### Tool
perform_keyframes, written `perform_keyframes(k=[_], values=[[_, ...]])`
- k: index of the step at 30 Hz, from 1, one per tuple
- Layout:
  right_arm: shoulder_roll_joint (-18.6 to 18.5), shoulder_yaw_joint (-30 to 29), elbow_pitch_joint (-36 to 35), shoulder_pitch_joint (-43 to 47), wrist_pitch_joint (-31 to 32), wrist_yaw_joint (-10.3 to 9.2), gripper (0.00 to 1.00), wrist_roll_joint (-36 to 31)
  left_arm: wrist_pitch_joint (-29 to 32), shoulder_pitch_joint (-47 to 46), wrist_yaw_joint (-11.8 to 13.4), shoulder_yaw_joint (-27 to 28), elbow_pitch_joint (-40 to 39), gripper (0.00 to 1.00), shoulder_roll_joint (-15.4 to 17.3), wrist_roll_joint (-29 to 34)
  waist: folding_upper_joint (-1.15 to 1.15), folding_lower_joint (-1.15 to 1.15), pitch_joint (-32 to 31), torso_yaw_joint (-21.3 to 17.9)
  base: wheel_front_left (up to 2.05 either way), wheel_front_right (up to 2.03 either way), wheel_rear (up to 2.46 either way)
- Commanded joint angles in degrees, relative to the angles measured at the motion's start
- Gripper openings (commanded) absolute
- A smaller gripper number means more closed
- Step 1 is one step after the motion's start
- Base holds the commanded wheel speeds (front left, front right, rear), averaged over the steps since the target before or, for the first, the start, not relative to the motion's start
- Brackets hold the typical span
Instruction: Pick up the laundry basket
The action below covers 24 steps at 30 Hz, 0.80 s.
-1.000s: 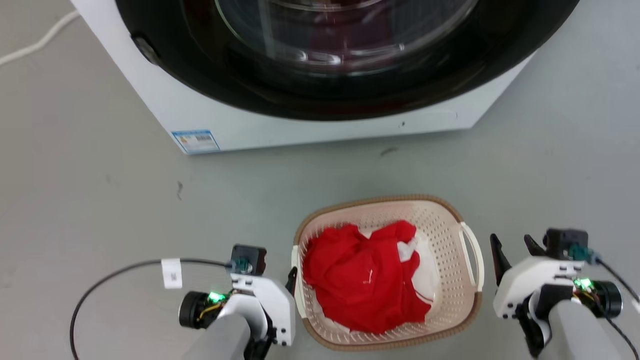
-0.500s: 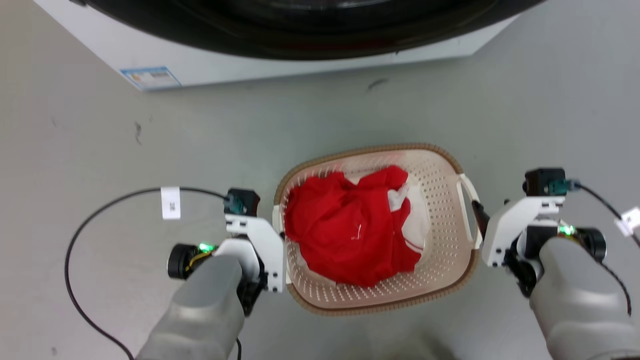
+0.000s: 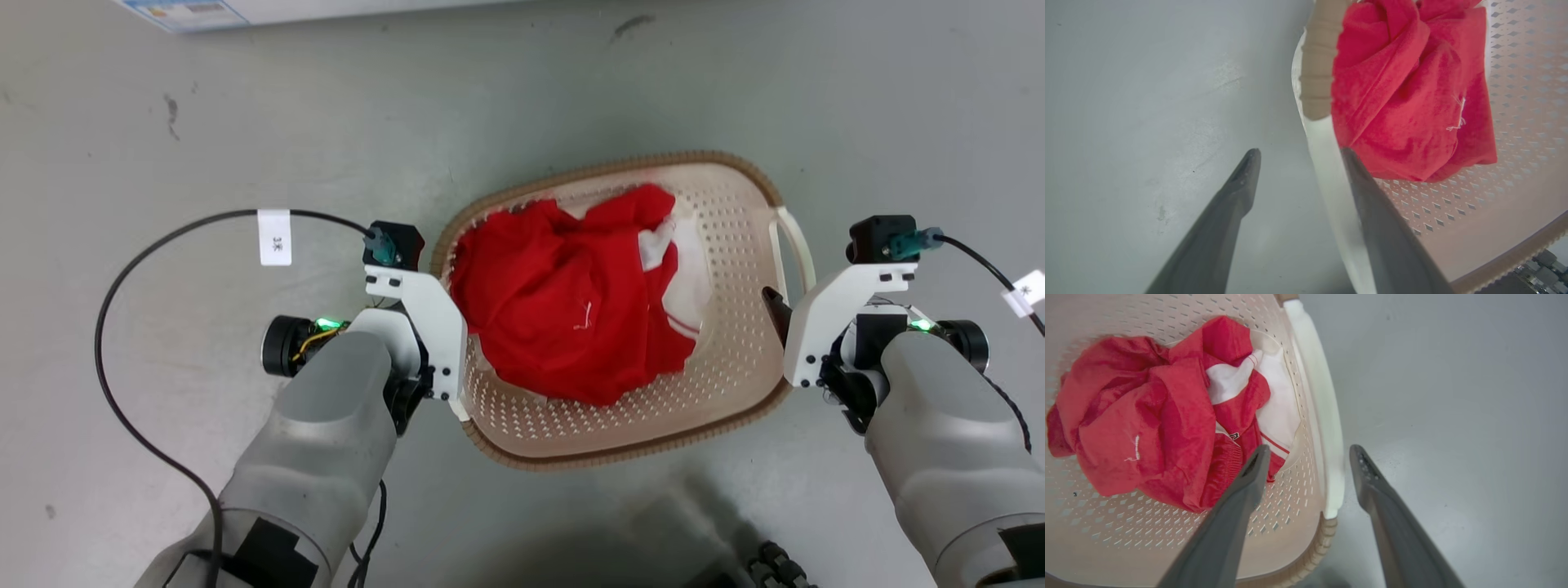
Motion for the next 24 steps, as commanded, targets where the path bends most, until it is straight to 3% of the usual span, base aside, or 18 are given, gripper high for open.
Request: perform_keyframes(k=[1, 14, 15, 16, 17, 18, 24], values=[[-0.1, 0.3, 0.1, -1.2, 0.3, -0.04, 1.0, 0.5, 0.3, -0.7, 0.3, -0.1, 0.5, 1.0, 0.4, -0.2, 0.0, -0.01, 0.8, 0.0, 0.0, 0.0, 0.0], [1.2, 2.9, 1.0, -2.0, 1.3, -0.03, 1.0, 5.2, -0.6, -4.0, -1.0, -3.5, 0.7, 1.0, 0.4, -0.2, 0.0, -0.01, 4.3, 0.3, 0.0, 0.0, 0.0], [1.4, 3.1, 1.1, -1.9, 1.6, -0.03, 0.78, 5.6, -0.7, -4.0, -1.1, -3.6, 0.6, 1.0, 0.3, -0.6, 0.0, -0.01, 4.5, 0.3, 0.0, 0.0, 0.0], [1.3, 3.3, 1.1, -1.8, 1.6, -0.03, 0.42, 6.0, -0.9, -4.2, -1.4, -3.9, 0.4, 0.88, 0.3, -0.7, 0.0, -0.01, 4.6, 0.3, 0.0, 0.0, 0.0], [1.3, 3.5, 1.1, -1.8, 1.8, -0.03, 0.11, 6.4, -1.1, -4.3, -1.7, -4.0, 0.1, 0.27, 0.3, -1.0, 0.0, -0.01, 4.6, 0.3, 0.0, 0.0, 0.0], [1.5, 3.7, 1.1, -1.7, 2.2, -0.02, 0.0, 6.9, -0.9, -4.2, -1.8, -4.1, 0.0, 0.0, 0.3, -1.3, 0.0, -0.01, 4.7, 0.4, 0.0, 0.0, 0.0], [1.3, 5.0, 1.1, -1.2, 3.3, -0.08, 0.0, 9.4, -2.1, -4.0, -2.5, -5.4, -0.8, 0.0, 0.0, -2.5, 0.0, -0.01, 4.8, 0.5, 0.0, 0.0, 0.0]])
